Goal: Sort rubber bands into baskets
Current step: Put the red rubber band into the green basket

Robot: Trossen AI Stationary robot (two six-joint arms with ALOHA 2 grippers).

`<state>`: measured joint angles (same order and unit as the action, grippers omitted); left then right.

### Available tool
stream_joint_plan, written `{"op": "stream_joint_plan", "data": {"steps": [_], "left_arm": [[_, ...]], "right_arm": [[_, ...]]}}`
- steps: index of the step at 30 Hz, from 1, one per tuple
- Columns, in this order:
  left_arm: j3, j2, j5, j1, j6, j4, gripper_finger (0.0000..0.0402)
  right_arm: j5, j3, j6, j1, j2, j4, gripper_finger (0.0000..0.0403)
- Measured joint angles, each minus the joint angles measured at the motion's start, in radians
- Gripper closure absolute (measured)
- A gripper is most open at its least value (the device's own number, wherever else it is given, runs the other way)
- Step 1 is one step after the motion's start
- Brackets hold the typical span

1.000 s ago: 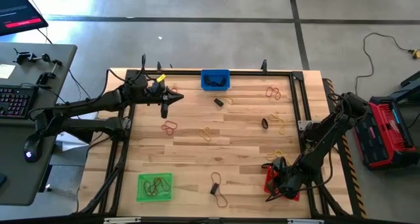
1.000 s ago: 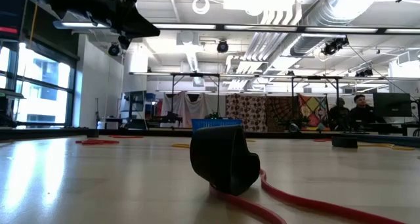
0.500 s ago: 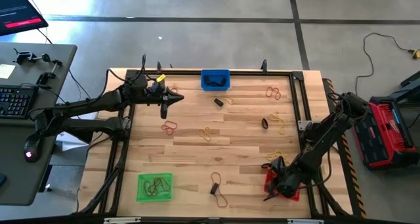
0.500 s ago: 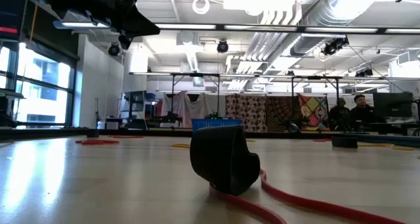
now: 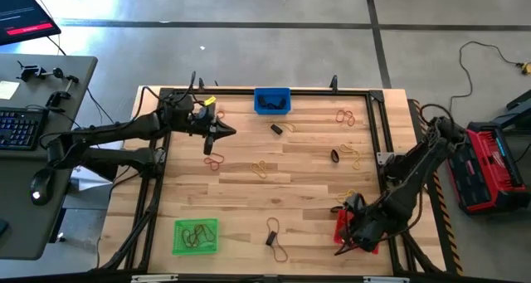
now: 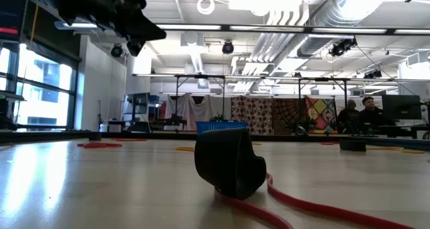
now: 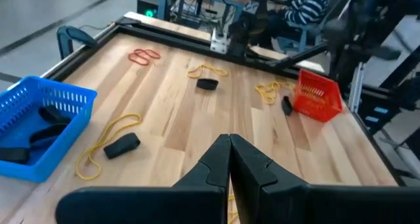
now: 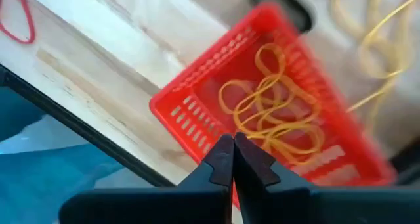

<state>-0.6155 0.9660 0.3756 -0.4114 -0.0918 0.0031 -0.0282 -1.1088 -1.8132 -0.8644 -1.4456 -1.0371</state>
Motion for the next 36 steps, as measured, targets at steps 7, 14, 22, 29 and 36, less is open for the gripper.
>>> {"op": "stream_joint_plan", "data": {"steps": [7,14,22,29,36], "left_arm": [[0.000,0.041,0.065,0.000,-0.001,0.068,0.0401],[0.000,0.053,0.068,0.000,-0.030,0.130,0.0401],[0.000,0.052,0.058,0.000,-0.064,0.138,0.0401],[0.000,0.052,0.057,0.000,-0.058,0.137,0.0401],[0.000,0.052,0.063,0.000,-0.063,0.134,0.0401]], "right_arm": [[-0.085,-0.061,0.242,0.124,0.000,-0.116,0.0403],[-0.147,-0.040,0.626,0.337,0.000,-0.009,0.0403],[-0.018,-0.038,1.072,0.625,0.057,-0.005,0.0403],[0.014,-0.038,1.256,0.842,0.099,-0.016,0.0403],[0.026,-0.038,1.315,0.881,0.099,0.023,0.0403]]}}
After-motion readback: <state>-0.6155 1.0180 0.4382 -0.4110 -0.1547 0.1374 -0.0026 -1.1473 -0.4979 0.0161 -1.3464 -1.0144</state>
